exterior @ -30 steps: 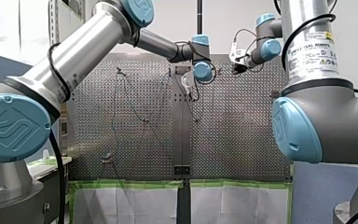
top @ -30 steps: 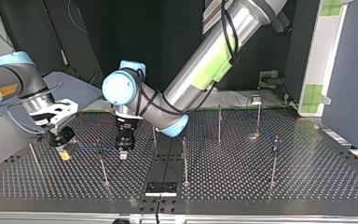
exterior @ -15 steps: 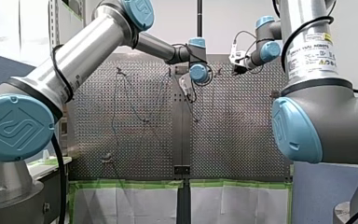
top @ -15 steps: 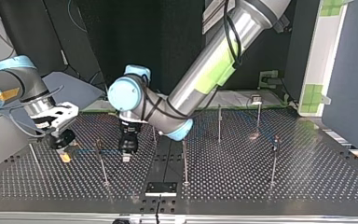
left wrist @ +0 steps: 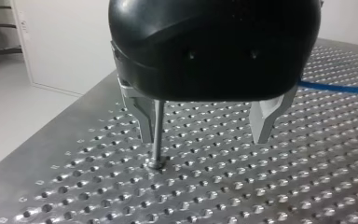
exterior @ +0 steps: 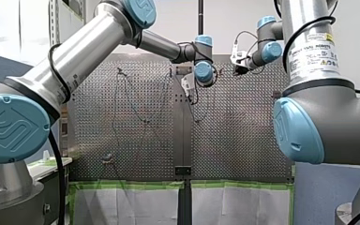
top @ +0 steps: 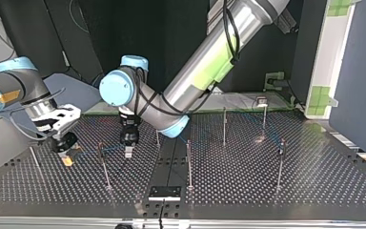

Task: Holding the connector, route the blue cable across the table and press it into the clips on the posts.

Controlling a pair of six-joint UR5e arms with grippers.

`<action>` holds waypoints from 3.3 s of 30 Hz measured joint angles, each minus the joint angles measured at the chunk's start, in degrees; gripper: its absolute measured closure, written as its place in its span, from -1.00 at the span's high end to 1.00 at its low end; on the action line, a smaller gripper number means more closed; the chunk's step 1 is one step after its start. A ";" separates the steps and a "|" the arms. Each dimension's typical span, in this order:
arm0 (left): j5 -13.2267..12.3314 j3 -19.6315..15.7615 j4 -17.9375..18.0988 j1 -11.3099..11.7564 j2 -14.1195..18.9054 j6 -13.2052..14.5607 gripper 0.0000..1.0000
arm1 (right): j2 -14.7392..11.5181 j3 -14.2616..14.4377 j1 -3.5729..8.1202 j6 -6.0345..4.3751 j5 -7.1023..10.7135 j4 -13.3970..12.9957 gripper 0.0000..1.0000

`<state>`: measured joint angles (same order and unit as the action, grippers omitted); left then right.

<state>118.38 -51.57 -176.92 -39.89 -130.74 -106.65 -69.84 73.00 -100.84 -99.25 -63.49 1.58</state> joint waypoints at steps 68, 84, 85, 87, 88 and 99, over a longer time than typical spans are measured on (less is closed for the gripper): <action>8.38 -26.43 10.92 -11.63 29.61 -7.29 1.00 | 0.00 0.01 -0.72 0.45 0.12 0.36 -1.00; 9.07 -34.08 18.60 -12.17 31.96 -7.84 1.00 | 0.00 0.06 -1.02 0.53 0.04 0.43 -1.00; 9.09 -34.64 19.18 -12.36 31.96 -7.79 1.00 | 0.00 0.06 -1.07 0.53 0.04 0.43 -1.00; 9.23 -35.57 20.07 -12.56 31.96 -7.67 1.00 | 0.00 0.06 -1.12 0.53 0.07 0.43 -1.00; 9.37 -36.22 20.76 -12.56 31.96 -7.58 1.00 | 0.00 0.06 -1.16 0.53 0.08 0.45 -1.00; 9.71 -41.40 25.93 -12.34 31.97 -6.98 1.00 | 0.01 0.06 -1.31 0.53 0.03 0.51 -1.00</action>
<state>128.09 -92.97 -150.99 -52.23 -98.77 -113.63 -69.83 73.06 -102.15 -98.72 -63.46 2.09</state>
